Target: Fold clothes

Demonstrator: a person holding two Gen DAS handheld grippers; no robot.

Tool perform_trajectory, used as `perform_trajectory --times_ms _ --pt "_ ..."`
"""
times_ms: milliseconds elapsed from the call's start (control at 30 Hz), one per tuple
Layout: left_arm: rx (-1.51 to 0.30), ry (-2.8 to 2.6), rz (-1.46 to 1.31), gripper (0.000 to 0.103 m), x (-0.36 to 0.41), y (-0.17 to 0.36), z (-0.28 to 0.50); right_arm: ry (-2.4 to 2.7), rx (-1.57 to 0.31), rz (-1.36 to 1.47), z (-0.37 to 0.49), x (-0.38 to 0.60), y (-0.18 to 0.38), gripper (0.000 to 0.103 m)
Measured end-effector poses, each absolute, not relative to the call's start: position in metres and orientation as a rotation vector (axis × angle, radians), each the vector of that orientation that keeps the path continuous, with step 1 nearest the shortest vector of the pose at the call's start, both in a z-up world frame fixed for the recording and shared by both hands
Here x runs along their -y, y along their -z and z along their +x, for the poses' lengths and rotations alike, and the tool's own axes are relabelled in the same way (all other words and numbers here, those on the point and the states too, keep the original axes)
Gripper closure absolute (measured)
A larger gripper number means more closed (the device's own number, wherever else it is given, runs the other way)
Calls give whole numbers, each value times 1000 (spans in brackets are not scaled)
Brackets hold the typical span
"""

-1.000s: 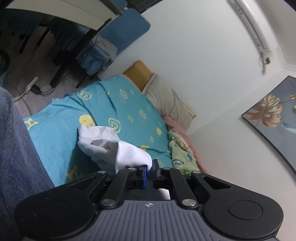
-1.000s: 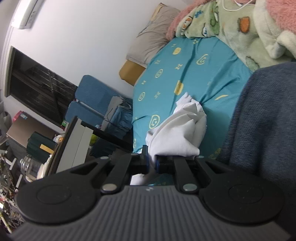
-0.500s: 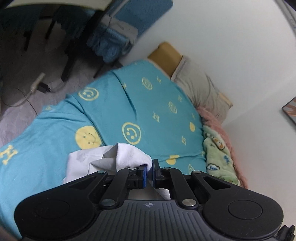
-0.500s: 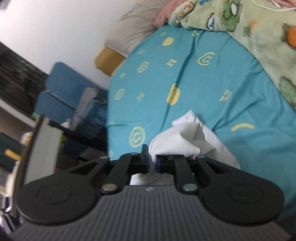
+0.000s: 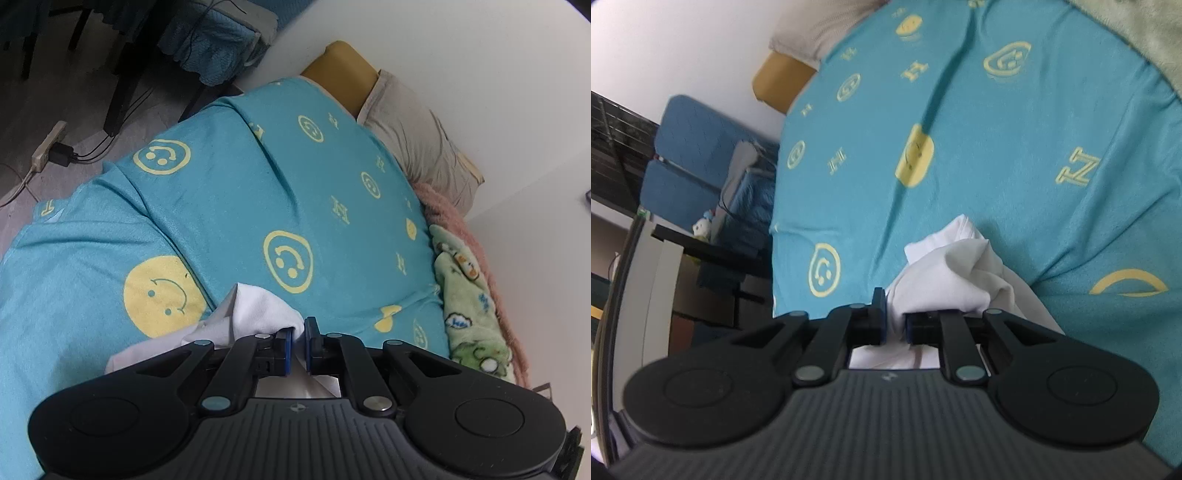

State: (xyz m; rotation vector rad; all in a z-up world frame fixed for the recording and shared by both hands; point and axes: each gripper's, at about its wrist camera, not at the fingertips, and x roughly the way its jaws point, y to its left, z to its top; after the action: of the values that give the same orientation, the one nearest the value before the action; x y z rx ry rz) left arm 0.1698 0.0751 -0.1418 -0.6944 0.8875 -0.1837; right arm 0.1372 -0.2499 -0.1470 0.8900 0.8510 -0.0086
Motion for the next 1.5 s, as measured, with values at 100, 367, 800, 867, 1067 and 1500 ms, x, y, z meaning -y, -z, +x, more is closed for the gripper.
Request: perform_trajectory --times_ms 100,367,800,867,1067,1500 --pt "-911 174 -675 96 -74 154 181 -4 -849 854 143 246 151 85" --pt "-914 230 -637 61 -72 150 182 -145 -766 822 140 233 140 21" --pt "-901 268 -219 33 -15 152 171 -107 -796 403 147 202 142 61" --pt "-914 252 -190 33 -12 160 175 -91 -825 314 161 196 152 61" --pt "-900 224 -155 33 -5 165 176 -90 -835 254 169 187 160 63" --pt "-857 234 -14 35 16 130 99 -118 -798 199 93 170 120 61"
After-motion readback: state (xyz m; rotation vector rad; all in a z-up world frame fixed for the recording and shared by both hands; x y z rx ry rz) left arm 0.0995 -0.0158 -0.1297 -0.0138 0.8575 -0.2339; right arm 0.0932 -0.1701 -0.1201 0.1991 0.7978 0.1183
